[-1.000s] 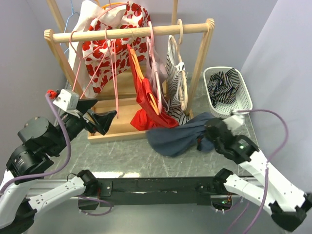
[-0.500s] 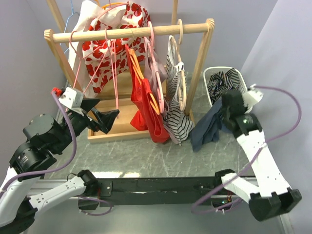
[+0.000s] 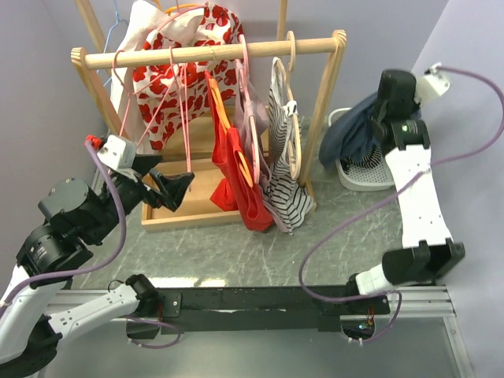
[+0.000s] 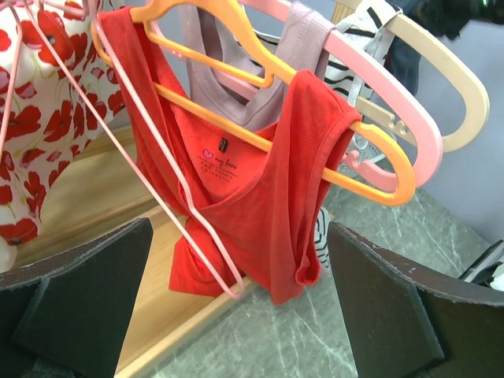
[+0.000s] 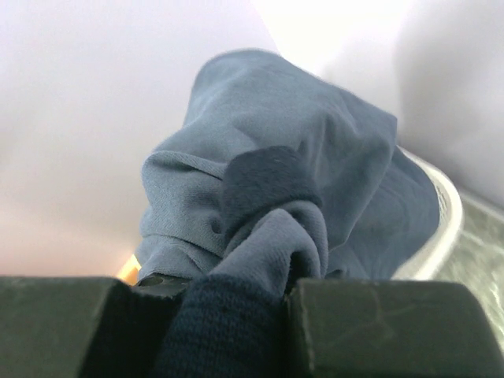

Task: Remove the tank top from the hanger
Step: Place the tank top in the bin.

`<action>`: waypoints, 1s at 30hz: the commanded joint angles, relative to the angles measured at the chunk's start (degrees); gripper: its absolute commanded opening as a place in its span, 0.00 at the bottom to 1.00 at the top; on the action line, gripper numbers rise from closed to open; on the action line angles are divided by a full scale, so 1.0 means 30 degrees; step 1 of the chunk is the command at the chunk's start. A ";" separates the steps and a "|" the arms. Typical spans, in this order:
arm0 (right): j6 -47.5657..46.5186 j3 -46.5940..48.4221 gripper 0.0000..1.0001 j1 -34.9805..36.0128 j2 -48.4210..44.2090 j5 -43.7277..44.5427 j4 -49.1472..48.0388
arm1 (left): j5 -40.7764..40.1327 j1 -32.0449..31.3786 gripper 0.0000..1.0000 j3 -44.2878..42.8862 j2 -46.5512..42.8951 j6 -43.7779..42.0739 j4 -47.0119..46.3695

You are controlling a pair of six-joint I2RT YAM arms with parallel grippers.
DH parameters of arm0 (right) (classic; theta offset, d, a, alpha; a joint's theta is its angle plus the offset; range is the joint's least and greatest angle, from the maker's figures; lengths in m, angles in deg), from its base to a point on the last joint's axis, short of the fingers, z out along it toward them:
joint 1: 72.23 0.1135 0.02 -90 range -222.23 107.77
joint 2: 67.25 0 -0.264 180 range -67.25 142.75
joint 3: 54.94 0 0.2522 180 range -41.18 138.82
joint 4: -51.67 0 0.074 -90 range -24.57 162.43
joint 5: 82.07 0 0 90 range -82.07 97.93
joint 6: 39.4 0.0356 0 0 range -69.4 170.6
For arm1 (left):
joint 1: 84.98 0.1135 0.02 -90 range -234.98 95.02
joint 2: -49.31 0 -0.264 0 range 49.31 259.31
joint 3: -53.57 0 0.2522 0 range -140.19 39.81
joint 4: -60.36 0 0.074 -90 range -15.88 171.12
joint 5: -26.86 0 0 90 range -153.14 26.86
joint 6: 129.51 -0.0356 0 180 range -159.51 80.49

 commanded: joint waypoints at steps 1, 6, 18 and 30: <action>0.0120 0.4441 0.00 -0.0779 0.2549 0.1039 -0.0048 | -0.0155 0.0078 0.99 -0.1121 0.0882 -0.0380 -0.0624; 0.1905 0.5268 0.00 -0.2710 0.3700 -0.0806 0.0920 | -0.0097 0.0078 0.99 -0.1240 0.1380 -0.0439 -0.0769; 0.3812 -0.1149 0.00 -0.3915 0.4838 -0.6545 -0.2915 | 0.1309 0.0078 0.99 -0.1298 0.1850 0.0086 -0.1473; 0.3052 -0.3809 0.15 -0.3944 0.7630 -0.7281 -0.3646 | 0.0402 0.0078 0.99 -0.1122 0.0941 0.0499 -0.1122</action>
